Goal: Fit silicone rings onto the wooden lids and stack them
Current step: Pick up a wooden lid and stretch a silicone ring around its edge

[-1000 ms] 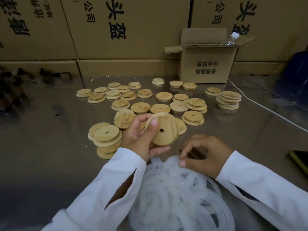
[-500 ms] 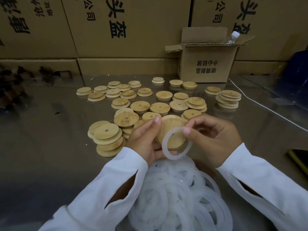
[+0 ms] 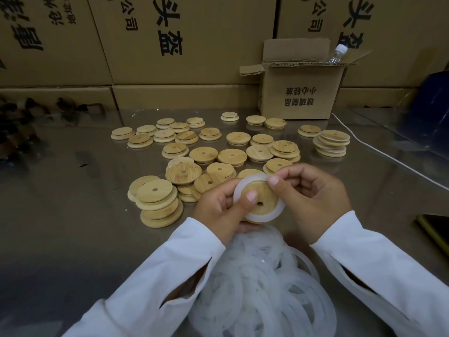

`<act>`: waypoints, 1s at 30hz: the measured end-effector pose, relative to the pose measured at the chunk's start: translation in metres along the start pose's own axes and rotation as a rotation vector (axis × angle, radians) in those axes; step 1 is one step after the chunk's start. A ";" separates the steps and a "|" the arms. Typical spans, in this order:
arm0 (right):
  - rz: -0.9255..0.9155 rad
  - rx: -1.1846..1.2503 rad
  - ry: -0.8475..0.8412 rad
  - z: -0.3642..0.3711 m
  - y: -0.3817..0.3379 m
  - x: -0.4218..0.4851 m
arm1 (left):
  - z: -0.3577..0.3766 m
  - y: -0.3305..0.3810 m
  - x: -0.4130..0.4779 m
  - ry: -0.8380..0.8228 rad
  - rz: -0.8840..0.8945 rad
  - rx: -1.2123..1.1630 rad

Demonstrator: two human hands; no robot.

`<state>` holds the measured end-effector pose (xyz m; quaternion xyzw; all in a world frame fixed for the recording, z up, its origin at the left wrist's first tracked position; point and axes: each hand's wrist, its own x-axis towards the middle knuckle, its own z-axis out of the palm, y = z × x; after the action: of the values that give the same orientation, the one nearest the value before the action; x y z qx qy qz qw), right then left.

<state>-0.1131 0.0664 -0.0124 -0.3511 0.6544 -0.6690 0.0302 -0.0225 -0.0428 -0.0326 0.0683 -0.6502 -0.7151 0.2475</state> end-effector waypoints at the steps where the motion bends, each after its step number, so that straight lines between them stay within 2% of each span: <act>1: 0.004 -0.007 -0.007 -0.001 0.000 0.000 | 0.000 0.000 0.000 0.004 -0.003 -0.005; 11: 0.002 0.008 -0.018 -0.001 0.001 -0.001 | -0.003 -0.001 0.003 0.043 -0.036 -0.048; 21: 0.137 0.123 -0.016 -0.003 0.010 0.006 | -0.003 -0.002 0.003 0.035 -0.062 -0.067; 30: 0.048 0.038 -0.055 -0.005 0.004 0.004 | -0.002 -0.001 0.004 0.077 -0.057 -0.073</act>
<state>-0.1204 0.0685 -0.0133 -0.3532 0.6486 -0.6705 0.0708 -0.0258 -0.0463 -0.0325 0.1053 -0.6114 -0.7419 0.2544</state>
